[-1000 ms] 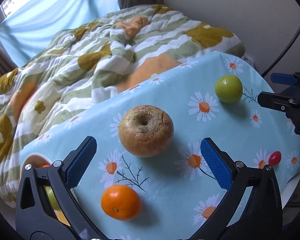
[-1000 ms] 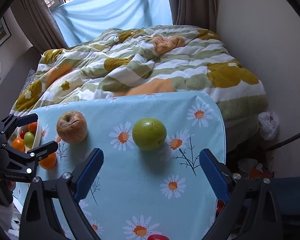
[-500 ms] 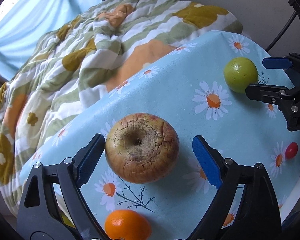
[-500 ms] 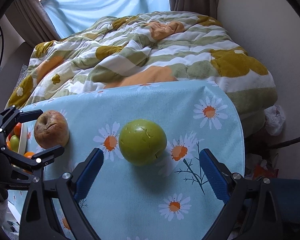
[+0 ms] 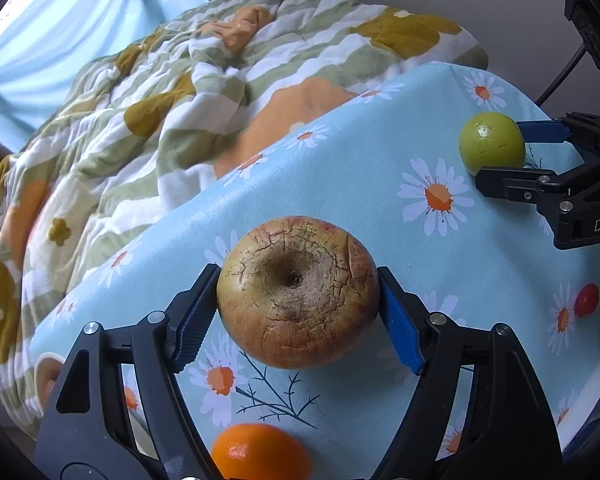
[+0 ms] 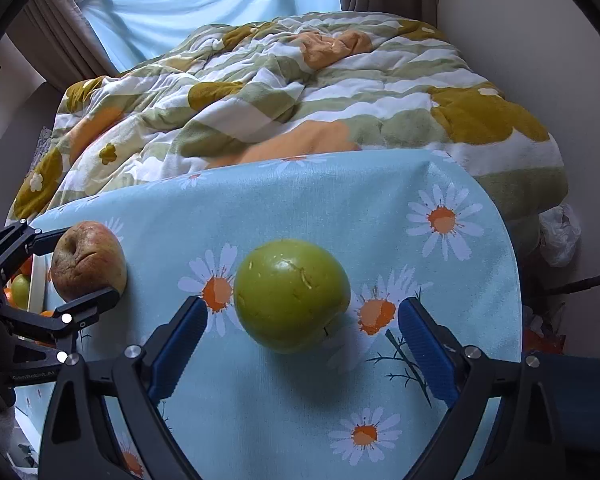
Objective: Organize fruits
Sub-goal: 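Grasp the brown wrinkled apple with the left gripper while the right gripper grasps the green apple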
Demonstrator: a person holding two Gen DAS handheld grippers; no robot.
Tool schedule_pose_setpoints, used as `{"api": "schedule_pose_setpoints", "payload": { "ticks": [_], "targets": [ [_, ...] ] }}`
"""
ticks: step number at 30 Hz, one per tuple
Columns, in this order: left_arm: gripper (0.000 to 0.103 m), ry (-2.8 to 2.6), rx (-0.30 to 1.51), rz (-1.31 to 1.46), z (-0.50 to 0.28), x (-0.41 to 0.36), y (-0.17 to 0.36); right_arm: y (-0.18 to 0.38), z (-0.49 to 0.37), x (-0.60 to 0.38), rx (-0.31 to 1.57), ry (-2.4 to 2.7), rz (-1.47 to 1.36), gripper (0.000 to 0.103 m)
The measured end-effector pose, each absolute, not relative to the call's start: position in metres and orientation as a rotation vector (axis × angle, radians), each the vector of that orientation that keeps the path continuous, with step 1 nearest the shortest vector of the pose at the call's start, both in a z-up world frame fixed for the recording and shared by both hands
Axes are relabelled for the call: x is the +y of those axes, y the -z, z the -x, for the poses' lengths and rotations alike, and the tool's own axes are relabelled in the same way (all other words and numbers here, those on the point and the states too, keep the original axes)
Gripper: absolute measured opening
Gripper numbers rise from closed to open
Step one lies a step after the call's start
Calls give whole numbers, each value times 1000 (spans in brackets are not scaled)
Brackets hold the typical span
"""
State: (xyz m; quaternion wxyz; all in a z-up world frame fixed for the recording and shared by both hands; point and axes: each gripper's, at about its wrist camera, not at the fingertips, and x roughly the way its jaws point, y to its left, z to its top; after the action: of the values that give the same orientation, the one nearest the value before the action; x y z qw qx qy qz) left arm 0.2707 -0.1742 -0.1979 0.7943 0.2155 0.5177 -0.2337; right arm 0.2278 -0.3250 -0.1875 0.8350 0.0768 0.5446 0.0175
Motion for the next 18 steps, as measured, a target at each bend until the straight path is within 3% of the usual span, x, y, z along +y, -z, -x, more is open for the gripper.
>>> {"api": "schedule_pose_setpoints", "payload": {
  "ticks": [10, 14, 18],
  "targets": [
    [82, 492, 1082, -430, -266, -170, 198, 195, -235, -322, 1158, -39, -133, 72],
    [82, 492, 1081, -422, -265, -169, 198, 195, -237, -320, 1153, -64, -141, 52],
    [82, 495, 1078, -416, -263, -169, 198, 196, -235, -313, 1152, -62, -95, 52]
  ]
}}
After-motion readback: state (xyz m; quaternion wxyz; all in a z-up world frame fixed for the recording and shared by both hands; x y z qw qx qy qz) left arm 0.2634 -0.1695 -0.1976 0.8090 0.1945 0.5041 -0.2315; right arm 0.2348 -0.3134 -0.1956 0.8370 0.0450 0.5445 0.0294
